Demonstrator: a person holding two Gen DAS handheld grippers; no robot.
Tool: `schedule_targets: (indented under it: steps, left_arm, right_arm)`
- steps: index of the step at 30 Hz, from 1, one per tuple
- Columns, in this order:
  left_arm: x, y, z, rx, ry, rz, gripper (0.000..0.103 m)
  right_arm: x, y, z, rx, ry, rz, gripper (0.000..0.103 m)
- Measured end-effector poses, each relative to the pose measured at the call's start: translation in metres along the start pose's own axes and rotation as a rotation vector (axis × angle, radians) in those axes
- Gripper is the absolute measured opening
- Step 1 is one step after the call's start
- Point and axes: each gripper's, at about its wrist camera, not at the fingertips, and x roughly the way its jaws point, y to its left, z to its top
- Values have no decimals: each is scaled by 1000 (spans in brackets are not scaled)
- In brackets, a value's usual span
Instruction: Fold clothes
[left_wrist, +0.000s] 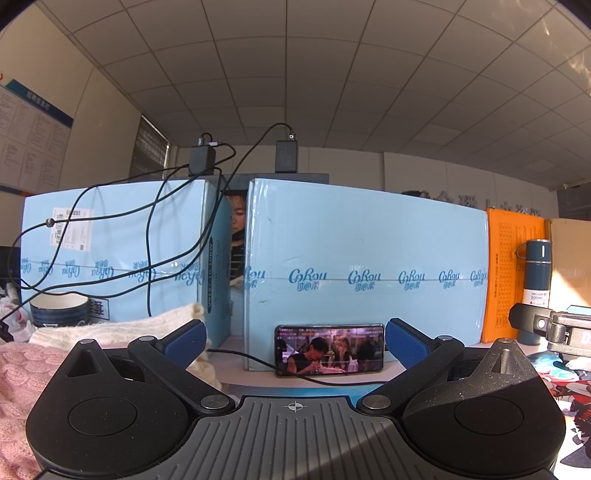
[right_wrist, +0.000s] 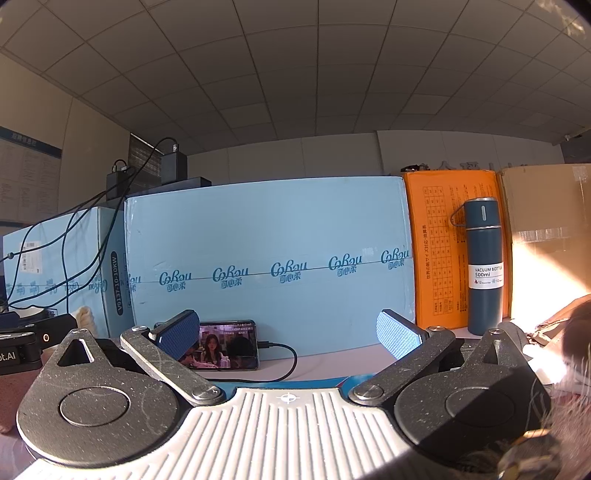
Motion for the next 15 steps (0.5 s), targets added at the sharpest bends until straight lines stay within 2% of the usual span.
schedule_targets:
  steps: [15]
  left_arm:
    - [0,-1,0,1,0,1,103]
  right_arm:
    - [0,-2,-1,0,-1,14,103]
